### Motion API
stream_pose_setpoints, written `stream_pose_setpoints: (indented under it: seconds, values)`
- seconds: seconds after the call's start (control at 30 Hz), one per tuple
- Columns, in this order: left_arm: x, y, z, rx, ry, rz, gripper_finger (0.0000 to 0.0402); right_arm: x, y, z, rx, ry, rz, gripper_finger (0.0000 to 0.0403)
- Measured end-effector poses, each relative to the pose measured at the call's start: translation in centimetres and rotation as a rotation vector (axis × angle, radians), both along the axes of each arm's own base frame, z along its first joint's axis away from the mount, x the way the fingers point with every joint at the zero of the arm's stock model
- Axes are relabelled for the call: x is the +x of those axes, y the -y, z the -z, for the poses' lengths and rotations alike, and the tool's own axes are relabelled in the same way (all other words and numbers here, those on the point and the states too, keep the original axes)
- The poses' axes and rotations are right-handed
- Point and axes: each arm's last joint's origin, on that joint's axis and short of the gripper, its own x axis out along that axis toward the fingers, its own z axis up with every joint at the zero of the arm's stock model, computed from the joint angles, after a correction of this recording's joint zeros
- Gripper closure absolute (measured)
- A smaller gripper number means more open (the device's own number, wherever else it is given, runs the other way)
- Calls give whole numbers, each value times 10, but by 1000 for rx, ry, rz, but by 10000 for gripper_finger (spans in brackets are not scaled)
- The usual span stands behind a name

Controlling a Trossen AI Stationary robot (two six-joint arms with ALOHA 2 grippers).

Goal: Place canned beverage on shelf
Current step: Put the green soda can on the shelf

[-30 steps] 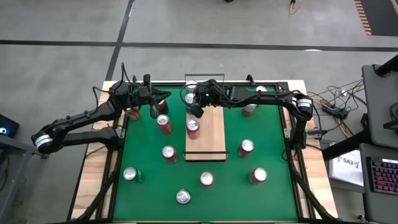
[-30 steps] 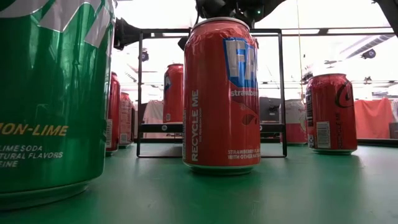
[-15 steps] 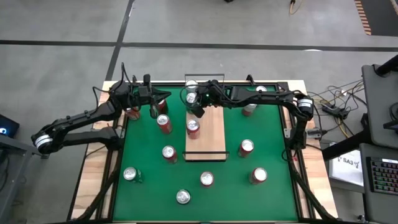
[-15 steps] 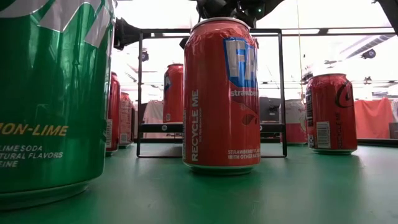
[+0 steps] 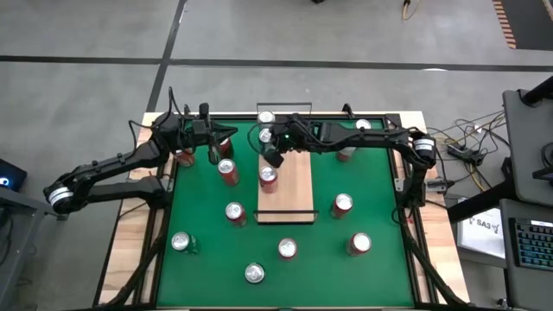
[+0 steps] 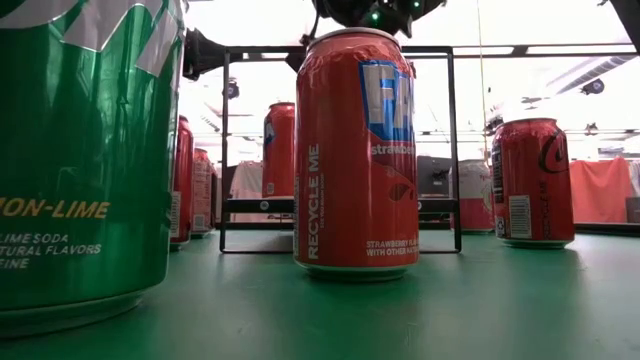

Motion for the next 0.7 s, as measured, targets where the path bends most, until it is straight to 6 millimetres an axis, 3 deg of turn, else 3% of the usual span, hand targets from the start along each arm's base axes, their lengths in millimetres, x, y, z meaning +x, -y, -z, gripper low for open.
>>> stream_pose_setpoints:
  seconds: [0.3,0.5,0.7]
  values:
    - [0,0,0,0,0,0,402,-3,-7,7,72,-79,-74,390]
    - [0,0,0,0,0,0,402,1,-3,22,74,-123,-56,390]
    - [0,0,0,0,0,0,402,-1,6,23,52,-127,-16,390]
